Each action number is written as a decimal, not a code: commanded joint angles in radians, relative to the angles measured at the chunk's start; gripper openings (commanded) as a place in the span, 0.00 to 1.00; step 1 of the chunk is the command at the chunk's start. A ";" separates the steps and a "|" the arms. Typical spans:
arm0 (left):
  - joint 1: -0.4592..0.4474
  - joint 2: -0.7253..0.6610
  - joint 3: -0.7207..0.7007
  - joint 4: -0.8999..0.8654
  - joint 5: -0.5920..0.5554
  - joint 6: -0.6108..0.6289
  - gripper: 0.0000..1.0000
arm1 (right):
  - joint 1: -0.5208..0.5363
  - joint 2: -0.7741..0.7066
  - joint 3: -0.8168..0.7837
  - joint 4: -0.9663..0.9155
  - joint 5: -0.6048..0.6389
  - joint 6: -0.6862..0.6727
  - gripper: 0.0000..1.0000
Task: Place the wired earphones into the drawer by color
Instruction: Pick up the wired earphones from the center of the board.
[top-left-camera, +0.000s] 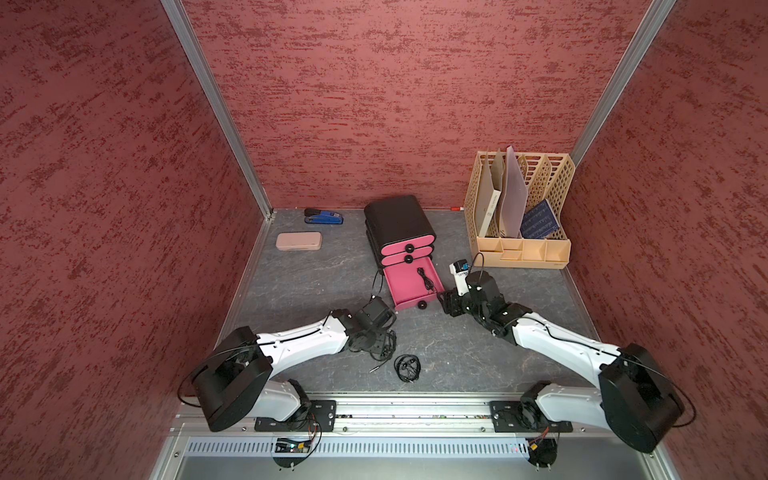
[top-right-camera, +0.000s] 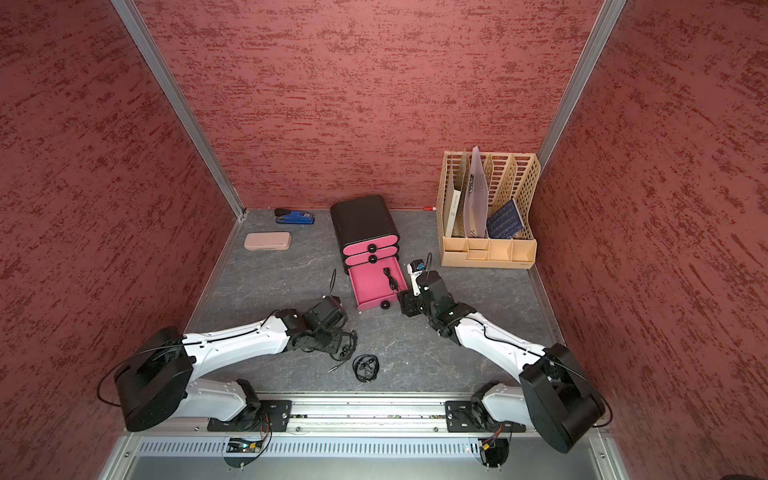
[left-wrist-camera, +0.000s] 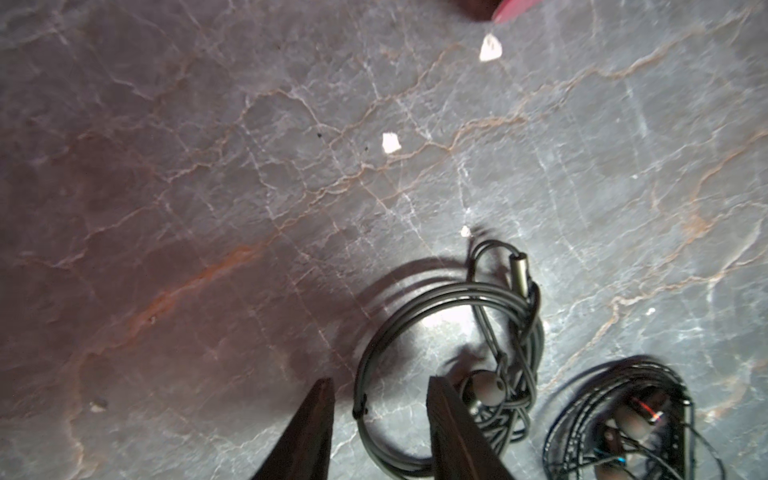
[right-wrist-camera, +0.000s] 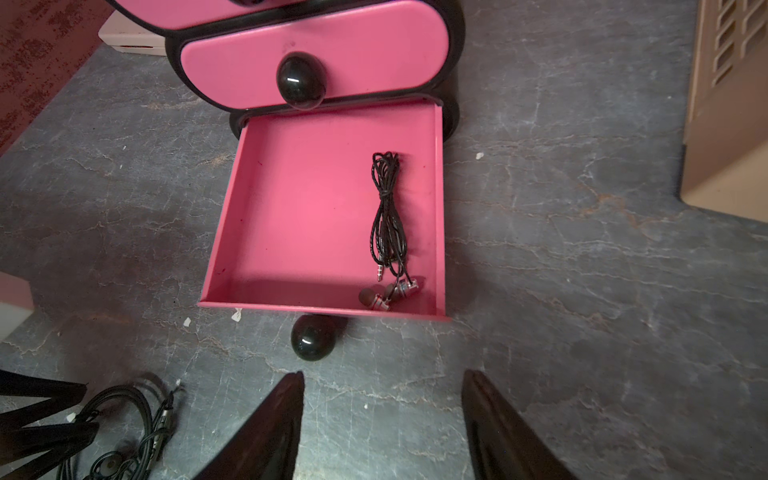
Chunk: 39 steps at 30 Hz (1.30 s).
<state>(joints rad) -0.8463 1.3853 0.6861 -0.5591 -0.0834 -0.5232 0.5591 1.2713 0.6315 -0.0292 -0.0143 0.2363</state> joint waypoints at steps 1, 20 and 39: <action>0.005 0.017 -0.005 0.016 0.007 0.003 0.36 | -0.003 -0.006 -0.010 0.021 0.014 0.003 0.65; 0.004 0.047 0.002 -0.015 -0.003 0.000 0.01 | -0.004 -0.010 -0.010 0.017 0.014 0.004 0.65; 0.026 -0.163 0.083 -0.097 -0.102 0.029 0.00 | -0.003 -0.058 -0.029 0.028 0.043 0.002 0.65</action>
<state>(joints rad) -0.8314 1.2598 0.7368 -0.6395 -0.1440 -0.5175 0.5591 1.2366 0.6189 -0.0269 0.0002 0.2363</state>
